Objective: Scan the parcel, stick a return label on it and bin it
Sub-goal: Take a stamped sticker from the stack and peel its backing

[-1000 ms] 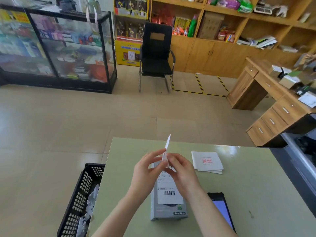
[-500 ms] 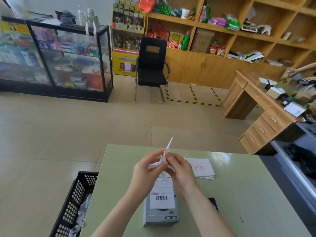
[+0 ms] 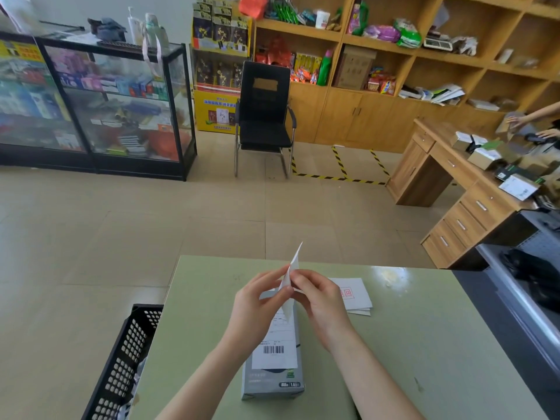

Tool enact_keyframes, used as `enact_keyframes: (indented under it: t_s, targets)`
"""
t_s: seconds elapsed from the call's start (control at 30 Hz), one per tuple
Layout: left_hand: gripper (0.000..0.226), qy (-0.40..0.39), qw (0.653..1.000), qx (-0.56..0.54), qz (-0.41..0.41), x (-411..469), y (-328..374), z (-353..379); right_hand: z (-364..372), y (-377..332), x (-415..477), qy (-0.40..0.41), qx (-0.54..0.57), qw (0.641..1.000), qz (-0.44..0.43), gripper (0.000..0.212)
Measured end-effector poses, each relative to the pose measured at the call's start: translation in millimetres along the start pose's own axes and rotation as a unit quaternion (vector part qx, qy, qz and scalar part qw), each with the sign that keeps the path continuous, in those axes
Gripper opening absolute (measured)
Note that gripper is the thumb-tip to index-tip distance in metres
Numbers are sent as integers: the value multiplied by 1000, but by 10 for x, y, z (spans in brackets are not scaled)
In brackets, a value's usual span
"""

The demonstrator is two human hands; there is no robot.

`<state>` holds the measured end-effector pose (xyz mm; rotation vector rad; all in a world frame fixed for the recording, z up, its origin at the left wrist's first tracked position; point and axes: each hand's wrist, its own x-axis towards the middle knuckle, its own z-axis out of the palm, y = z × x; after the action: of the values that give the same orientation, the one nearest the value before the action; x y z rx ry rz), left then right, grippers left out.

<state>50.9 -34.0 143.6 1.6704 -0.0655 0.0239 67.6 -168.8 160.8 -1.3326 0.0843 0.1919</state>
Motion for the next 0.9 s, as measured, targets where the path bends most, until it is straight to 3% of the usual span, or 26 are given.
enact_keyframes:
  t_s: [0.37, 0.57, 0.9]
  targets:
    - [32, 6, 1000, -12, 7, -51, 27, 167, -110, 15, -40, 8, -80, 996, -29, 17]
    - [30, 41, 998, 34, 24, -53, 42, 230, -147, 33, -70, 42, -128, 989, -56, 14]
    - [20, 98, 994, 51, -3, -96, 67, 280, -281, 114, -90, 59, -162, 985, -31, 12]
